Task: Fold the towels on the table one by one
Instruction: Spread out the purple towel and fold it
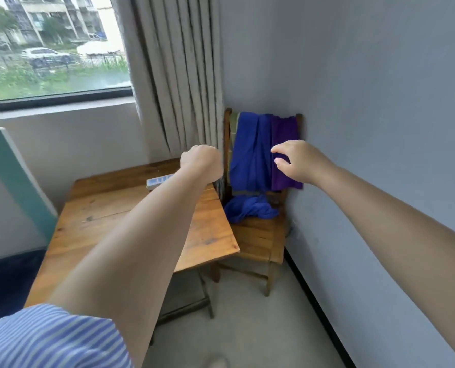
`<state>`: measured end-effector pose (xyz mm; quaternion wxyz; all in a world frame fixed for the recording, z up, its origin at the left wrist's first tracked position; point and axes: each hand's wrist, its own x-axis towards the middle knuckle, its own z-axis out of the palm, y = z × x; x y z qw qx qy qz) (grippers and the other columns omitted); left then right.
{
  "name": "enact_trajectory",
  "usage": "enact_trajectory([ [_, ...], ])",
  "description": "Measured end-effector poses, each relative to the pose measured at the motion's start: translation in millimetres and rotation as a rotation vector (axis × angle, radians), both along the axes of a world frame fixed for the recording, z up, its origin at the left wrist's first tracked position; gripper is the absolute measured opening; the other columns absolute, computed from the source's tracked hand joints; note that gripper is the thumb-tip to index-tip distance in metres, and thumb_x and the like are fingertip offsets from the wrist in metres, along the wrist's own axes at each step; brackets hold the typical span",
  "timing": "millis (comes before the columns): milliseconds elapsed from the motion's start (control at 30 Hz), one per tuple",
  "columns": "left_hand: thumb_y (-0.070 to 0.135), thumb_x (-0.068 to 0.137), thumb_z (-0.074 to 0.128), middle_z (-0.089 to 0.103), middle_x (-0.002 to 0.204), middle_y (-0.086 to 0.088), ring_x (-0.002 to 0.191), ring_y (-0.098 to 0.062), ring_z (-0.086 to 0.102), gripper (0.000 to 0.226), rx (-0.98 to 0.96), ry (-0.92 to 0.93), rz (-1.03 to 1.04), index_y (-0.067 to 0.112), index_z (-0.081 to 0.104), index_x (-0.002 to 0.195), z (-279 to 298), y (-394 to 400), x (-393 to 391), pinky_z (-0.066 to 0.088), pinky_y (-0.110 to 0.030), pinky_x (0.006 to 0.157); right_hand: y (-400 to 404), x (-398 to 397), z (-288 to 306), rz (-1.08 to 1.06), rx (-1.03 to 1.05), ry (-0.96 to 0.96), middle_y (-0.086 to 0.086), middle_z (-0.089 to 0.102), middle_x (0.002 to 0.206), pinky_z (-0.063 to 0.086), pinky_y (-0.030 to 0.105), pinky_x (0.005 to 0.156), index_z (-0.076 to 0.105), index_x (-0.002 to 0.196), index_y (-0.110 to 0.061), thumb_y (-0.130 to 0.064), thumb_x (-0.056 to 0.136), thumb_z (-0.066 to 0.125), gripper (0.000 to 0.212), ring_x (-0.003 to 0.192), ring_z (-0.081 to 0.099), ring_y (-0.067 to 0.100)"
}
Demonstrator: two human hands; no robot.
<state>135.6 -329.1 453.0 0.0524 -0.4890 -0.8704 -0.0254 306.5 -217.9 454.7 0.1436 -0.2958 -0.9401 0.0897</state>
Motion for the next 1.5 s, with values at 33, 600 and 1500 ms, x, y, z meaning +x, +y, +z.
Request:
enact_trajectory([
  [33, 0.012, 0.089, 0.040, 0.059, 0.112, -0.012, 0.098, -0.030, 0.053, 0.027, -0.009, -0.009, -0.015, 0.010, 0.061, 0.106, -4, 11, -5, 0.036, -0.034, 0.069, 11, -4, -5, -0.017, -0.002, -0.013, 0.012, 0.050, 0.133, 0.038, 0.038, 0.101, 0.048, 0.129, -0.008, -0.016, 0.093, 0.042, 0.037, 0.125, 0.042, 0.027],
  [600, 0.009, 0.089, 0.036, 0.043, 0.072, -0.003, 0.075, -0.025, 0.045, 0.023, -0.124, -0.190, -0.273, 0.010, 0.044, 0.067, -68, 255, -153, 0.034, -0.031, 0.059, 222, -117, -72, -0.426, -0.196, -0.027, 0.017, 0.062, 0.117, 0.045, 0.036, 0.090, 0.059, 0.115, -0.003, -0.013, 0.091, 0.045, 0.030, 0.109, 0.055, 0.033],
  [1500, 0.033, 0.091, 0.052, 0.061, 0.109, -0.011, 0.101, -0.025, 0.057, 0.036, 0.295, -0.679, 0.318, 0.008, 0.051, 0.118, -127, 541, -128, 0.044, -0.034, 0.070, 489, -188, -142, -0.503, -0.197, 0.093, 0.015, 0.056, 0.115, 0.042, 0.031, 0.073, 0.060, 0.109, -0.004, -0.016, 0.089, 0.051, 0.025, 0.101, 0.056, 0.032],
])
